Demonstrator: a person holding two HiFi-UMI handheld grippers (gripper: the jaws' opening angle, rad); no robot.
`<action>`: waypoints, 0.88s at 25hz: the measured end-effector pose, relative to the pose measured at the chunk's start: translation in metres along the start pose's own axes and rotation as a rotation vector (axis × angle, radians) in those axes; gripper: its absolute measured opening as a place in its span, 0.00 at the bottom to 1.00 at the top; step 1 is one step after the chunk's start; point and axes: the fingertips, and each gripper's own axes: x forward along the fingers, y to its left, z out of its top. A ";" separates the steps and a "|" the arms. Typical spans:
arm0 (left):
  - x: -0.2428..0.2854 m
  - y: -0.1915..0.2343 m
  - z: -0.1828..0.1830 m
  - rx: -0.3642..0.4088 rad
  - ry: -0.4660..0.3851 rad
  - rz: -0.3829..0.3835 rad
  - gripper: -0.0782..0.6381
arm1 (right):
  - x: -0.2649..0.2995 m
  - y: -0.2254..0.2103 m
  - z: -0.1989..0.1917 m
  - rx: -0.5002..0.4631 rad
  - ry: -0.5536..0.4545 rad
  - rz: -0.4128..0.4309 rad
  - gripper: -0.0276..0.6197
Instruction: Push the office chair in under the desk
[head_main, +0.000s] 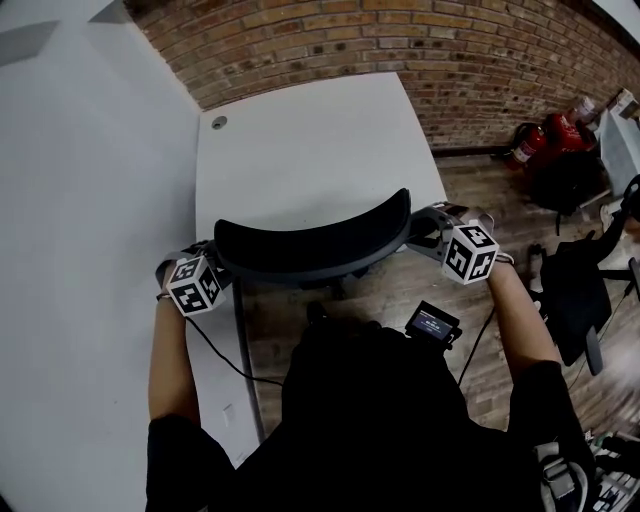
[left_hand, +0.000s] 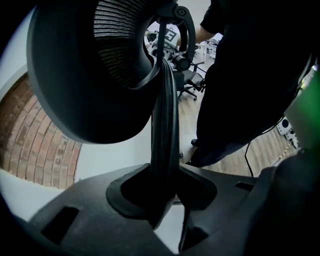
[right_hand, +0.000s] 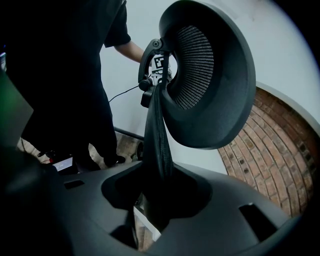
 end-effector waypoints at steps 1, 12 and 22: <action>-0.001 0.001 0.001 0.001 -0.002 0.007 0.31 | -0.001 -0.001 0.000 0.001 -0.002 -0.004 0.25; -0.002 0.003 0.001 -0.001 -0.024 0.031 0.31 | -0.001 -0.002 0.001 0.021 -0.003 0.005 0.26; -0.004 -0.001 0.003 0.006 -0.017 0.030 0.32 | -0.006 0.001 0.000 0.029 0.019 0.037 0.28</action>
